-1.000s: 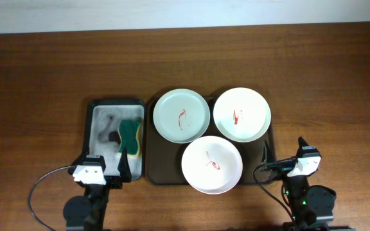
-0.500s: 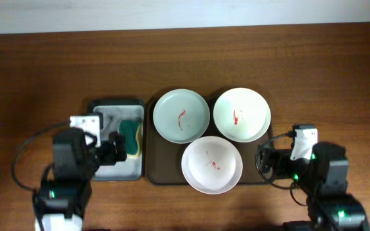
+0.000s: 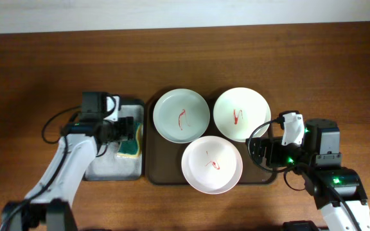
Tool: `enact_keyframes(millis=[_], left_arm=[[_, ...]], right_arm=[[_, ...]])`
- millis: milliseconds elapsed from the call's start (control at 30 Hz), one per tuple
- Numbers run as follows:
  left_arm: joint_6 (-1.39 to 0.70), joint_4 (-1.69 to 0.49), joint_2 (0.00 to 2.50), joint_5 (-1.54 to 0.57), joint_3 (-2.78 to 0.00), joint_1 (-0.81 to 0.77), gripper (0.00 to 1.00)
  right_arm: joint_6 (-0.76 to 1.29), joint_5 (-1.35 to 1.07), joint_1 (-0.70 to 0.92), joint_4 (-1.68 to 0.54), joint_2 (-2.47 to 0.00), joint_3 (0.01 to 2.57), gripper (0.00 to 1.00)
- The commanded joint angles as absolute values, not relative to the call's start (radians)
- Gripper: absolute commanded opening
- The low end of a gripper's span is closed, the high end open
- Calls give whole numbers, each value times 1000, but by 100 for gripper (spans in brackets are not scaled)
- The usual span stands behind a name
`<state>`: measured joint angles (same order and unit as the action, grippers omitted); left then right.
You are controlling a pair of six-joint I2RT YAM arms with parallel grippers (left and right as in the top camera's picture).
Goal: Clean dirty plates on tray and stack at the side
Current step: 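Grasp the green-yellow sponge with left gripper, pink-white plate rim with right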
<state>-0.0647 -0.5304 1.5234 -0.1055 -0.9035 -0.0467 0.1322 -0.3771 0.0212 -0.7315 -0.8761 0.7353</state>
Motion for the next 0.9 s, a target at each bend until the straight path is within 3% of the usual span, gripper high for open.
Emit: enact_keyframes(millis=[0, 133, 167, 200, 233, 267, 433, 467, 500, 533, 567, 633, 800, 867], left_arm=[[-67, -503, 1625, -109, -920, -79, 78], [-83, -501, 1729, -117, -920, -79, 67], [-83, -501, 1746, -117, -920, -81, 51], [-83, -502, 1750, -117, -920, -83, 22], [-83, -503, 1750, -117, -920, -83, 5], [-84, -505, 1749, -117, -921, -83, 0], [-97, -559, 1692, -23, -958, -82, 0], [-97, -578, 1666, -11, -972, -82, 12], [-97, -587, 1654, -11, -973, -83, 50], [-97, -604, 1653, -12, -973, -83, 66], [-98, -624, 1654, -16, -968, -83, 73], [-98, -653, 1655, -35, -955, -83, 72], [-105, -652, 1657, -67, -947, -120, 42], [-105, -652, 1657, -63, -942, -142, 43]], right_arm=[[139, -390, 26, -730, -877, 757, 99], [139, -389, 26, -729, -877, 757, 99], [139, -389, 26, -730, -877, 757, 99], [139, -389, 26, -730, -877, 757, 99], [139, -389, 26, -730, -877, 757, 99], [139, -389, 26, -730, -877, 757, 99], [139, -389, 26, -738, -877, 757, 99], [139, -389, 26, -744, -877, 757, 99], [139, -389, 26, -748, -877, 757, 99], [139, -390, 26, -748, -877, 757, 99], [139, -389, 26, -750, -877, 757, 99], [139, -389, 26, -748, -877, 757, 99], [139, -390, 26, -749, -877, 757, 99], [139, -390, 26, -749, -877, 757, 99]])
